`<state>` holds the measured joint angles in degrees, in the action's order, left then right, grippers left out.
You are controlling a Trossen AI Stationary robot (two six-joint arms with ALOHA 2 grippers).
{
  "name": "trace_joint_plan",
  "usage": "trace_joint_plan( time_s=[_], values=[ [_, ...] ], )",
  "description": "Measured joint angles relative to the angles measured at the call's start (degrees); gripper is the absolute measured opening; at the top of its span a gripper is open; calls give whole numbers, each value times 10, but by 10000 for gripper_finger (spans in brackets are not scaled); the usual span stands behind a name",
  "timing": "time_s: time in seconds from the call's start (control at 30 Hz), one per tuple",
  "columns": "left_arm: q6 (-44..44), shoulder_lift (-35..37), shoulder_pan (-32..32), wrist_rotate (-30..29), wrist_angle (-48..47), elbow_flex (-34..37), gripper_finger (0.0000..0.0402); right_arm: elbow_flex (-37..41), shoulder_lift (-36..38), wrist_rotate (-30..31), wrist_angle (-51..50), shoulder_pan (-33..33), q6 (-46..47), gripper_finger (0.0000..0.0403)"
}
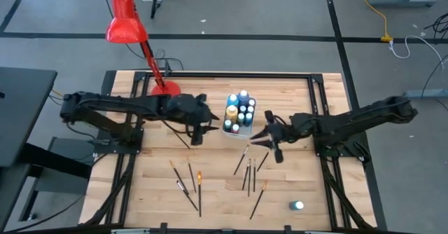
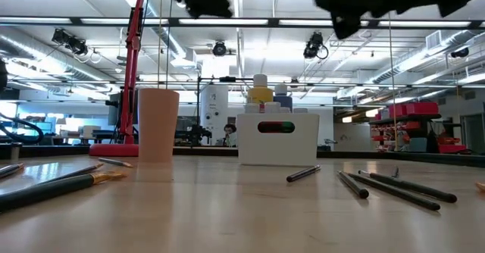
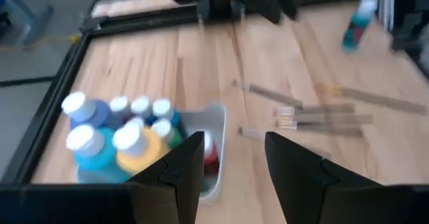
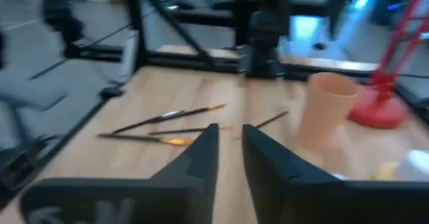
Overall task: Pick & Place Paint Supplies
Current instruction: Put the small dark green paint bottle into the white bin
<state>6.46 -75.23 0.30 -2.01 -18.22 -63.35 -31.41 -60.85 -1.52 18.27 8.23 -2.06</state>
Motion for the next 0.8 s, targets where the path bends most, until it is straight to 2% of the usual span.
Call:
trace_joint_plan(
  time_s=[0.1, 0.2, 0.33, 0.4, 0.5, 0.6, 0.8],
  values=[
    [-25, 26, -1, 2, 58, 55, 167, -1, 21, -54, -13, 22, -2, 118],
    [-47, 44, -2, 2, 105, 93, 167, -1, 44, -139, -25, 39, -23, 156],
    [-64, 53, -4, 4, 136, 122, 167, 0, 67, -295, -64, 54, -34, 188],
    [-66, 51, -4, 5, 138, 126, 167, 3, 69, -392, -84, 62, -34, 194],
    [-72, 48, -6, 5, 144, 127, 167, 2, 62, -500, -101, 76, -55, 194],
    [-73, 47, -9, 6, 162, 126, 167, 2, 57, -525, -99, 93, -71, 187],
    [-74, 47, -12, 17, 190, 126, 167, 1, 57, -481, -97, 110, -63, 173]
  ],
)
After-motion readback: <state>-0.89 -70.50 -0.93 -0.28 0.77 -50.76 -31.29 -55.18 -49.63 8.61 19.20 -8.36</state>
